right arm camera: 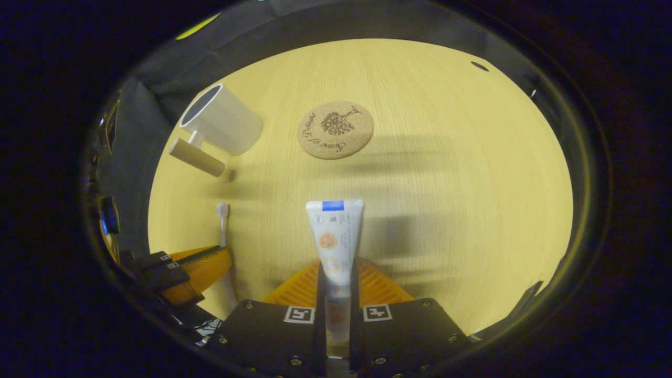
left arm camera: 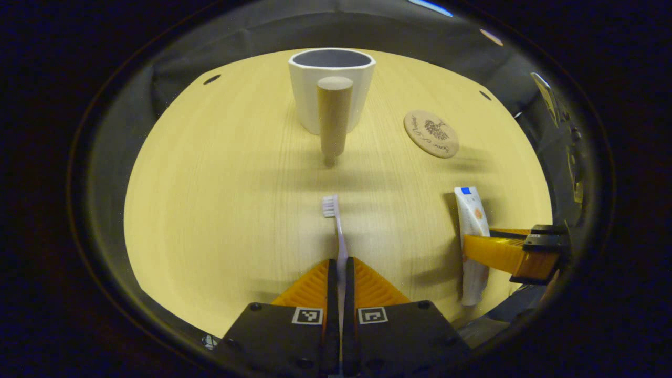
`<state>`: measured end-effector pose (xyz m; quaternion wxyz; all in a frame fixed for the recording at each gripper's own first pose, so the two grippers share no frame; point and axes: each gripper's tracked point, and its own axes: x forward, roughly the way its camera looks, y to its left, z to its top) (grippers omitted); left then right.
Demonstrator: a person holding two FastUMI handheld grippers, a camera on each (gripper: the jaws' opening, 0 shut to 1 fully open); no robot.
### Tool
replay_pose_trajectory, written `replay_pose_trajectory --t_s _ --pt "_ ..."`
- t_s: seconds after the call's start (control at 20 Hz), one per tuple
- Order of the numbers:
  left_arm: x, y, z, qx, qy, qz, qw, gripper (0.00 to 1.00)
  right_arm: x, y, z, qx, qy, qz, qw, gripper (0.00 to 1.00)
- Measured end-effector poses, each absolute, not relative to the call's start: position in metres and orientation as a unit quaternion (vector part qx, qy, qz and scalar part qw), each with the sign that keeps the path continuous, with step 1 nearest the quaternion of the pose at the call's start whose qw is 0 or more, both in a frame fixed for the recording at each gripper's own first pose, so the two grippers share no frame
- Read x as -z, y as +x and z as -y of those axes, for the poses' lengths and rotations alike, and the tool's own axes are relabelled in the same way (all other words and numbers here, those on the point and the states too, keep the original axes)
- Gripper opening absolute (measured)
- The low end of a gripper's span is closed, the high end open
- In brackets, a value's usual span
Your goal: Put the toothbrush and toothpaste on the desktop into the cup, then pick up the cup and place it on the coaster on the desktop.
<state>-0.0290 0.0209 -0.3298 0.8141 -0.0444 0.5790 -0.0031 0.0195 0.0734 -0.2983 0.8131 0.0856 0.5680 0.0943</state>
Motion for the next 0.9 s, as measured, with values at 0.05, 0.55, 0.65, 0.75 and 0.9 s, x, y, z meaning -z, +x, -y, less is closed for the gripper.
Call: replay_pose_trajectory --t_s 0.05,0.55,0.65,0.75,0.9 --pt "0.330 -0.029 -0.024 -0.004 -0.050 -0.573 0.818 0.10 0.298 0.019 -0.074 -0.098 0.087 -0.564 0.815 0.18" --pt "0.287 -0.028 -0.028 -0.012 -0.122 -0.479 0.869 0.10 0.250 0.022 -0.085 -0.134 0.089 -0.466 0.870 0.18" --pt "0.275 -0.029 -0.031 -0.008 -0.126 -0.458 0.880 0.10 0.240 0.021 -0.085 -0.138 0.082 -0.448 0.879 0.18" --pt "0.254 -0.028 -0.031 -0.002 -0.135 -0.433 0.891 0.10 0.227 0.021 -0.086 -0.142 0.078 -0.425 0.890 0.19" --pt "0.223 -0.026 -0.050 -0.006 -0.135 -0.391 0.910 0.10 0.204 0.025 -0.088 -0.150 0.071 -0.388 0.907 0.18"
